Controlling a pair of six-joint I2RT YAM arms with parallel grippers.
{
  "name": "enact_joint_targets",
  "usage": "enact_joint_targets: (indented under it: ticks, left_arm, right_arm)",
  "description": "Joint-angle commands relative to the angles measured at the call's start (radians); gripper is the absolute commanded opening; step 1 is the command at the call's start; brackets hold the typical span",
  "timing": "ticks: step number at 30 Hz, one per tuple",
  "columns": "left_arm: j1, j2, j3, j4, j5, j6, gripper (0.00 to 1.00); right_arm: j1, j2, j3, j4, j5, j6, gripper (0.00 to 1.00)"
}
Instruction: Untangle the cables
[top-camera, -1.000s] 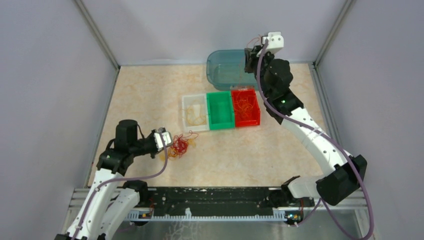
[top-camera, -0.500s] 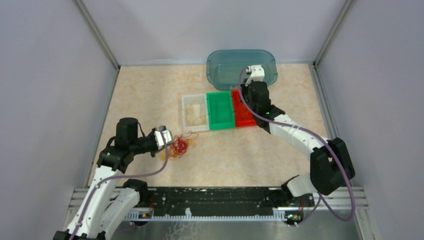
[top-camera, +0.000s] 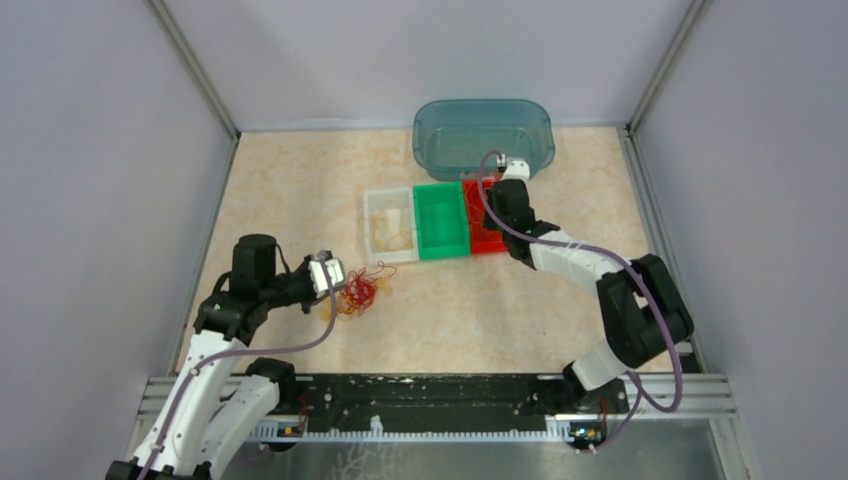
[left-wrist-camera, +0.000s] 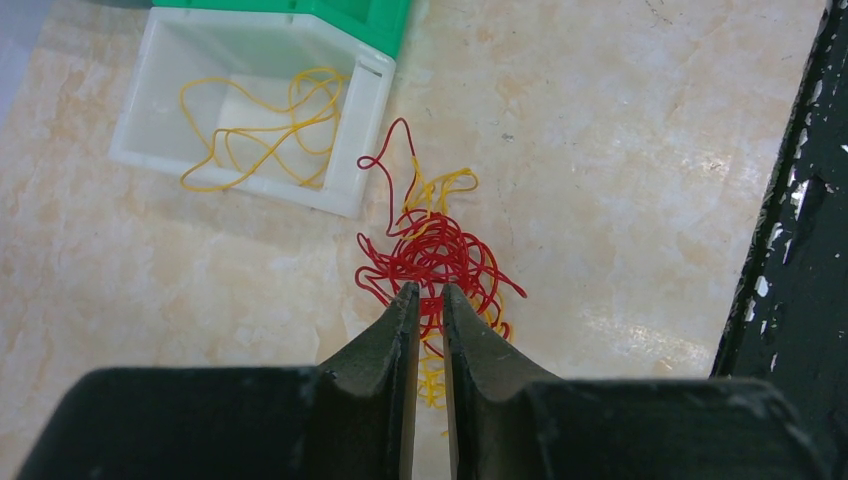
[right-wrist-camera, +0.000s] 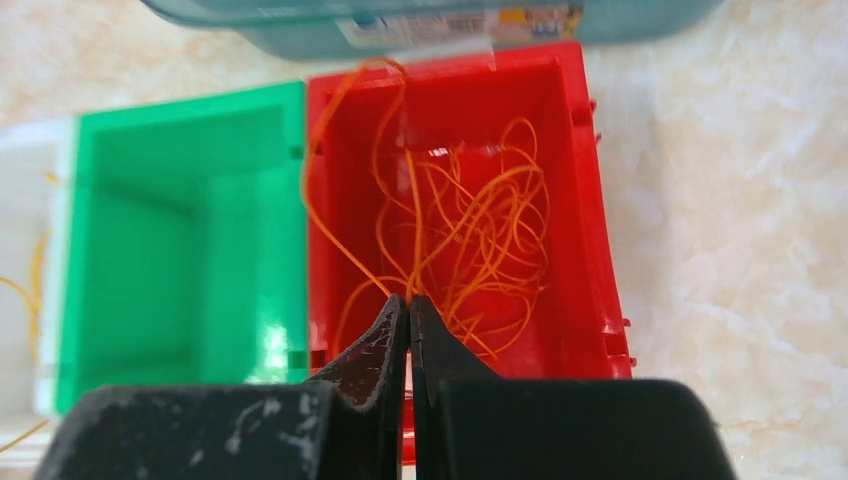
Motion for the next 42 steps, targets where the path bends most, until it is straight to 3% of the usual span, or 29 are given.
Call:
enact_joint_targets:
  ticks: [1,8,15,18,21,25,30,37,42]
  left_arm:
    - [0.0,-0.001,0.032,-0.001,0.014,0.014,0.2]
    - [0.0,-0.01,0.018,-0.005,0.003,0.03,0.21]
    - [0.0,0.01,0.01,-0.006,0.001,0.04,0.41]
    - [0.0,0.013,0.013,-0.009,0.003,0.037,0.58]
    - [0.0,0.009,0.017,-0.003,0.017,0.027,0.64]
    - [0.0,0.033,0.038,0.006,0.016,-0.03,0.64]
    - [0.034,0.123,0.071,0.0,0.004,-0.068,0.62]
    - [0.285,0.311,0.156,-0.108,0.127,-0.006,0.6]
    - [0.393,0.387,0.177,-0.204,0.177,0.085,0.58]
  right_arm:
    - [-0.052,0.078,0.069,-0.01,-0.075,0.07,0.0]
    - [-0.105,0.097,0.109,-0.036,-0.199,0.116,0.0]
    - [-0.086,-0.059,0.113,-0.042,-0.196,0.083,0.4]
    - [-0.079,-0.12,0.123,-0.109,-0.128,0.077,0.48]
    - [-0.078,-0.187,0.133,-0.155,-0.057,0.056,0.54]
    - [-0.057,-0.271,0.137,-0.154,-0.043,0.01,0.57]
    - [0.152,-0.284,0.145,-0.117,-0.067,-0.092,0.62]
    - [0.495,-0.157,0.012,0.139,-0.206,-0.168,0.61]
    - [0.555,-0.013,-0.022,0.294,-0.341,-0.124,0.48]
